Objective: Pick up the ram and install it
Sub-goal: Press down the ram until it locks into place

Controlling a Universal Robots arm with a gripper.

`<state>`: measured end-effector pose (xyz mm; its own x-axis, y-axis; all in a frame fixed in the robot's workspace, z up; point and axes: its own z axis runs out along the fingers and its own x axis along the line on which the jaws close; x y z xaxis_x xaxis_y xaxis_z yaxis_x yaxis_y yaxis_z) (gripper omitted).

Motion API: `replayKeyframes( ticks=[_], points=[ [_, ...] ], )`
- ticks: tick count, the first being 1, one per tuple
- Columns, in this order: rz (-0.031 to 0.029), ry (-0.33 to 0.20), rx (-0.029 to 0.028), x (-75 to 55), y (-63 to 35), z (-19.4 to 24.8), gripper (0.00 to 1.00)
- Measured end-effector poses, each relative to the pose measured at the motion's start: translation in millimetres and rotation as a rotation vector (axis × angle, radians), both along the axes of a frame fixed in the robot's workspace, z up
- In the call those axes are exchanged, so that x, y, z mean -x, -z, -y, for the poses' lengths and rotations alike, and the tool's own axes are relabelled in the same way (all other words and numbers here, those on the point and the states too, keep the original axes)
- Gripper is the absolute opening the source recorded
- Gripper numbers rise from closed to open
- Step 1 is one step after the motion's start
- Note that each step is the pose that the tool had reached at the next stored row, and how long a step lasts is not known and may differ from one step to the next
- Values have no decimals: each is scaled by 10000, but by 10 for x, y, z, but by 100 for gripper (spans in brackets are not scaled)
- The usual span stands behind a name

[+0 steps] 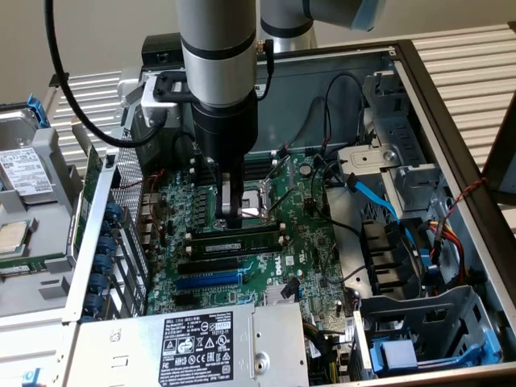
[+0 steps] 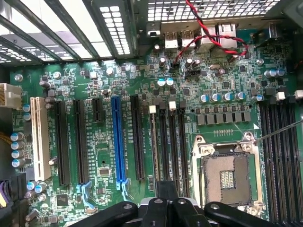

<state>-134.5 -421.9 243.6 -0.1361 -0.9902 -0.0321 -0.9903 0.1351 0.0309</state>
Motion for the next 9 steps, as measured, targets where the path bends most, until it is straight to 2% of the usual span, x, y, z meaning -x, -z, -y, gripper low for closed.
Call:
replayKeyframes(
  ticks=[9],
  points=[
    [-6, 965, 0, -1, 0, 0, 11]
  ],
)
